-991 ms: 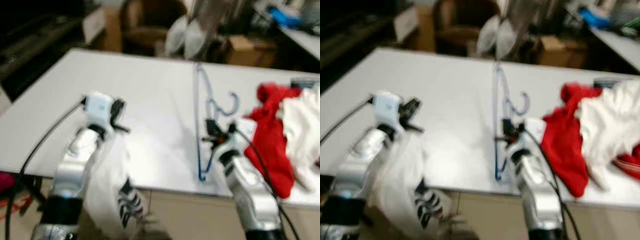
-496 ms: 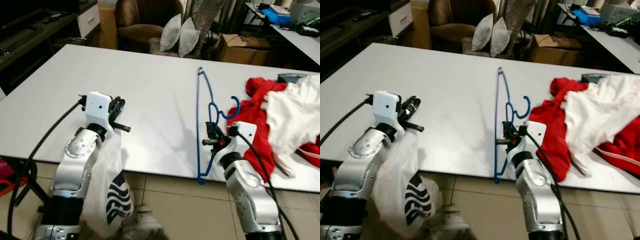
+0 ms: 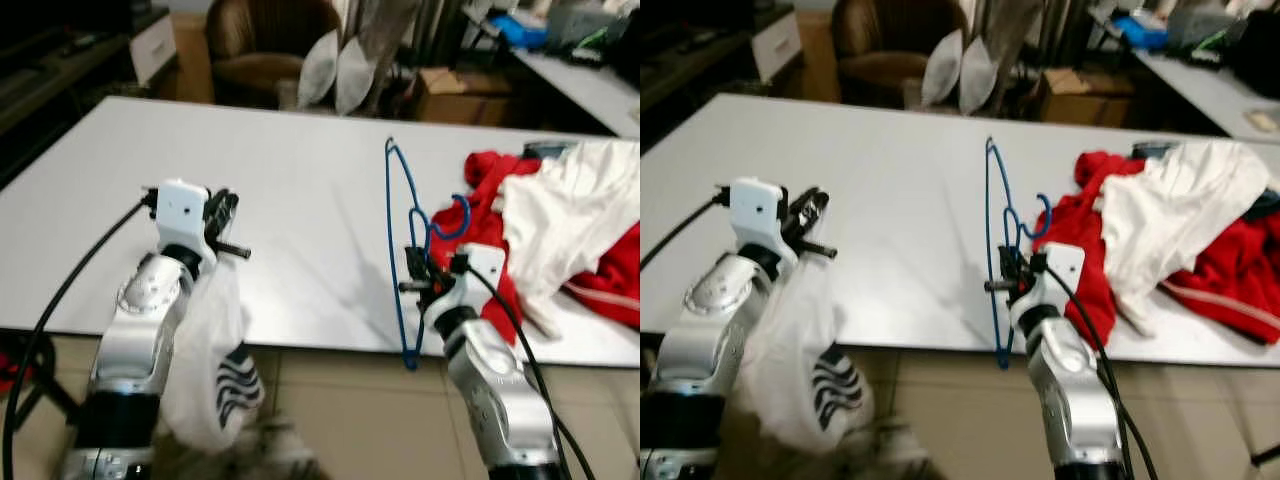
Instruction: Hang hanger
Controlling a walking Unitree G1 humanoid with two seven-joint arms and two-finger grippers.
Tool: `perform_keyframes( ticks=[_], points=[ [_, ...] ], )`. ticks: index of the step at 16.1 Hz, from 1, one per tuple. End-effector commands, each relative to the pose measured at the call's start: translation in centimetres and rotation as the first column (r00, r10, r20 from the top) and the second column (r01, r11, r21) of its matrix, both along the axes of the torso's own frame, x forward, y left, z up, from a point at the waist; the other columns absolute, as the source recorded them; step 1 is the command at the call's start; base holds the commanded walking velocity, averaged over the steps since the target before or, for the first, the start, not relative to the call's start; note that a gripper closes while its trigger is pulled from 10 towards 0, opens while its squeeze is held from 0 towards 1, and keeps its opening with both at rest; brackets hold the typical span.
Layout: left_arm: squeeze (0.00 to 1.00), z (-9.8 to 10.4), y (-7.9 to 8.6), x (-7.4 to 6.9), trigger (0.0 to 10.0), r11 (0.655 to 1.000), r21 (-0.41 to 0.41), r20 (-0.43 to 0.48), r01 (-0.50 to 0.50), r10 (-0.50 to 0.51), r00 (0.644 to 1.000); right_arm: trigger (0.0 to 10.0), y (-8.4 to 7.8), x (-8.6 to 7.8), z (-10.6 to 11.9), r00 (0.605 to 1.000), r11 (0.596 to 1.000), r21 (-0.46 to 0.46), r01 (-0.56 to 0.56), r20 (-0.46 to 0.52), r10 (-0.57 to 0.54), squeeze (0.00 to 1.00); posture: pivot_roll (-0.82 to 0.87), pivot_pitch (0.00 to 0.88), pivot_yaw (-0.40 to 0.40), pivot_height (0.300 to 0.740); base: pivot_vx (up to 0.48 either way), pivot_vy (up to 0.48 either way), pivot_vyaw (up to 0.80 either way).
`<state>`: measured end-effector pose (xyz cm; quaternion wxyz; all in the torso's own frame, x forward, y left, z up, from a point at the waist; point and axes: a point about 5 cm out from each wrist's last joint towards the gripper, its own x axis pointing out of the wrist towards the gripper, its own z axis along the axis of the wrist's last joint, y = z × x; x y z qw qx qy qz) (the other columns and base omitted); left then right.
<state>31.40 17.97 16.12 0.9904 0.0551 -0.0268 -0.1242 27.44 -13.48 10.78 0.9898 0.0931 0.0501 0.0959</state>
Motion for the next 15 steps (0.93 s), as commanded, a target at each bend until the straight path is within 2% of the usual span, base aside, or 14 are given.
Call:
perform_keyframes(
  ticks=[1, 10, 12, 13, 14, 15],
  points=[
    [0.0, 0.9, -0.3, 0.2, 10.0, 1.0, -0.007, 0.035, 0.014, -0.014, 0.999, 10.0, -0.1, 0.2, 0.2, 1.0, 1.0, 0.0, -0.001, -0.001, 0.001, 0.0, -0.02, 0.0, -0.03, 0.74, 0.341, 0.0, 0.0],
    [0.0, 0.8, -0.3, 0.3, 10.0, 1.0, -0.008, 0.032, 0.016, -0.015, 0.999, 10.0, 0.0, 0.3, 0.2, 1.0, 1.0, -0.01, -0.01, 0.001, 0.01, 0.0, -0.02, 0.0, -0.028, 0.74, 0.34, 0.0, 0.0],
    [0.0, 1.0, -0.6, 0.5, 10.0, 0.999, -0.011, 0.012, 0.039, -0.039, 0.999, 10.0, 0.0, 0.3, 0.2, 1.0, 0.999, -0.027, -0.027, 0.007, 0.027, 0.0, -0.02, 0.0, -0.03, 0.74, 0.0, 0.0, 0.0],
    [0.0, 1.5, -0.8, 0.8, 10.0, 0.998, -0.001, 0.023, 0.063, -0.063, 0.998, 10.0, 0.0, 0.3, 0.5, 0.997, 0.997, -0.042, -0.071, 0.018, 0.072, 0.0, -0.02, 0.0, -0.032, 0.74, 0.0, 0.0, 0.0],
    [0.0, 2.8, -0.9, 1.9, 10.0, 0.994, 0.05, 0.048, 0.095, -0.097, 0.994, 10.0, 0.0, 0.2, 1.2, 0.977, 0.974, -0.09, -0.206, 0.037, 0.21, 0.0, -0.02, 0.0, -0.034, 0.74, 0.0, 0.0, 0.0],
    [0.0, 3.6, -0.8, 2.8, 10.0, 0.99, 0.081, 0.05, 0.112, -0.117, 0.992, 10.0, -0.2, 0.0, 1.7, 0.956, 0.95, -0.132, -0.284, 0.042, 0.291, 0.0, -0.01, 0.0, -0.037, 0.74, 0.0, 0.0, 0.0]
  ],
)
